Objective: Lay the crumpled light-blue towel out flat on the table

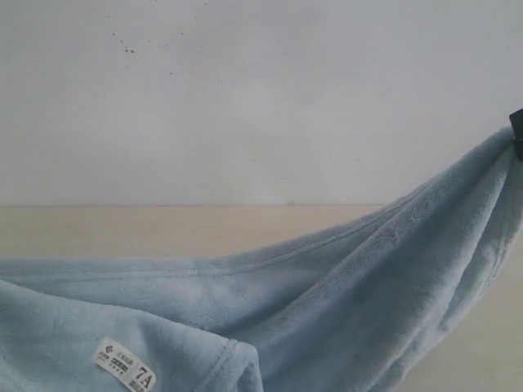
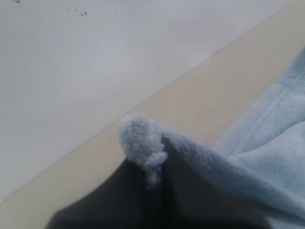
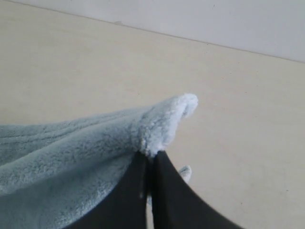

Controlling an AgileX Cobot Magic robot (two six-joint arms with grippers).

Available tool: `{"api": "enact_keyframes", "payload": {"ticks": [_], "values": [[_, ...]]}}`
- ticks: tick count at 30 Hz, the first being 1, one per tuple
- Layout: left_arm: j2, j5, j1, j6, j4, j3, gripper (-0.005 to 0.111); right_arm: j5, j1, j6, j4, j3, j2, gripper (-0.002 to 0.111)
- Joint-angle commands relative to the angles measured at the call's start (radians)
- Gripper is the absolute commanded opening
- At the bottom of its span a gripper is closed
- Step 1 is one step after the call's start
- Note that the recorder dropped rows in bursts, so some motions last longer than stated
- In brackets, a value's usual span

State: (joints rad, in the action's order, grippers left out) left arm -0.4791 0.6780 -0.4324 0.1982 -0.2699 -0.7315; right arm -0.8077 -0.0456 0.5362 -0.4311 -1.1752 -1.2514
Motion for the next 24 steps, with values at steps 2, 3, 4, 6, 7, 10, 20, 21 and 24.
{"api": "enact_keyframes", "payload": {"ticks": [2, 3, 4, 6, 7, 10, 20, 21, 24], "values": [[-0.073, -0.193, -0.008, 0.061, -0.065, 0.083, 0.004, 0.011, -0.005, -0.012, 0.01, 0.0, 0.031, 0.0], [-0.099, -0.236, -0.008, 0.061, -0.102, 0.085, 0.004, 0.014, -0.005, -0.014, 0.01, 0.0, 0.031, 0.0], [-0.129, -0.285, -0.008, 0.061, -0.131, 0.085, 0.004, 0.014, -0.005, -0.014, 0.01, 0.0, 0.033, 0.0], [-0.187, -0.379, -0.008, 0.053, -0.158, 0.085, 0.004, 0.007, -0.005, -0.014, 0.01, 0.0, 0.033, 0.0], [-0.222, -0.42, -0.008, 0.053, -0.158, 0.081, 0.004, 0.004, -0.005, -0.014, 0.01, 0.0, 0.033, 0.0], [-0.322, -0.473, -0.008, -0.013, -0.156, 0.079, 0.004, -0.006, -0.005, -0.02, 0.01, 0.0, 0.033, 0.0], [-0.317, -0.442, -0.008, -0.056, -0.071, 0.241, 0.004, 0.039, -0.005, -0.023, 0.031, 0.114, 0.054, 0.0], [-0.303, -0.442, -0.008, -0.056, -0.071, 0.25, 0.004, 0.052, -0.005, -0.023, 0.031, 0.13, 0.054, 0.0], [-0.268, -0.388, -0.008, -0.086, -0.041, 0.255, 0.004, 0.067, -0.005, -0.021, 0.027, 0.156, 0.054, 0.0]]}}
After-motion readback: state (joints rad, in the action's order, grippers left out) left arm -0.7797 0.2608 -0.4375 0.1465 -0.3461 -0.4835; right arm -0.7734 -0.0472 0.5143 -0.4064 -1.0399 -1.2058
